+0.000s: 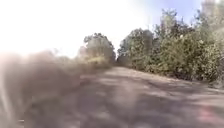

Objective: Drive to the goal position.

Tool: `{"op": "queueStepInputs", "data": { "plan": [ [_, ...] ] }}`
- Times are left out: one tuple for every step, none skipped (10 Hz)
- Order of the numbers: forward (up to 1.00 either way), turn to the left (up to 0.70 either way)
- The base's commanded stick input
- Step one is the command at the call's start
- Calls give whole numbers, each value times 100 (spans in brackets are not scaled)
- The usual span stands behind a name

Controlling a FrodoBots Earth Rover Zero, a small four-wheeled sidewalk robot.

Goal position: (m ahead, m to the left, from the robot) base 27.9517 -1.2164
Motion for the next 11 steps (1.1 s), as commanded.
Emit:
{"op": "queueStepInputs", "data": {
  "plan": [
    [70,-1],
    [70,-6],
    [70,-28],
    [70,0],
    [70,0],
    [70,0],
    [70,0],
    [70,0],
    [70,0],
    [70,0],
    [70,0]
  ]
}}
